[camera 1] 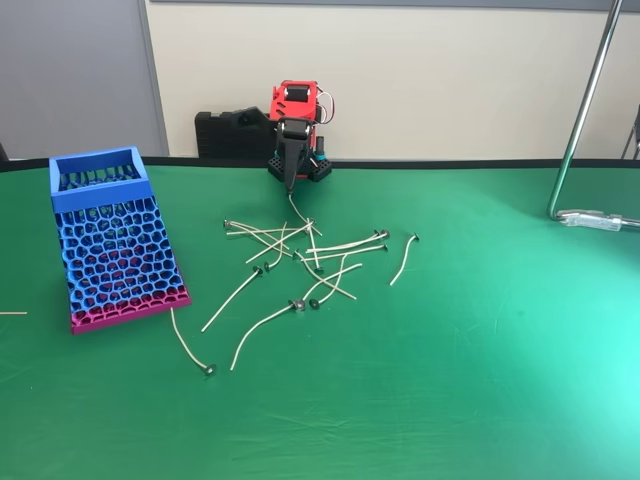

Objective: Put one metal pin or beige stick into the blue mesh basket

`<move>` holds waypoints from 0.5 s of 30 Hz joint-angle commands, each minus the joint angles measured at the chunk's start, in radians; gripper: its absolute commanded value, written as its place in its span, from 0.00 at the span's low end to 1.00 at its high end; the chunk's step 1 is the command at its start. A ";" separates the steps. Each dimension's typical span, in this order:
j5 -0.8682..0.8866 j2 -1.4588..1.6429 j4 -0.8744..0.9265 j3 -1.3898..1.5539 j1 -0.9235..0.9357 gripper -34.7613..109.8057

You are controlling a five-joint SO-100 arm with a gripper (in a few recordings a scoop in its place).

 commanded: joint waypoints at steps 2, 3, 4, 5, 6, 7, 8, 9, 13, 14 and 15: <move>0.025 0.008 0.046 0.005 -0.020 0.25; 0.029 0.006 0.061 0.005 -0.020 0.25; 0.032 0.003 0.077 0.005 -0.023 0.25; 0.037 0.003 0.089 0.005 -0.026 0.25; 0.038 0.008 0.097 0.005 -0.026 0.25; 0.038 0.009 0.098 0.005 -0.026 0.25; 0.037 0.009 0.098 0.005 -0.026 0.25; 0.035 0.009 0.098 0.005 -0.026 0.25; 0.048 0.011 0.109 0.005 -0.026 0.27; 0.048 0.011 0.112 0.005 -0.026 0.27; 0.048 0.011 0.112 0.005 -0.026 0.27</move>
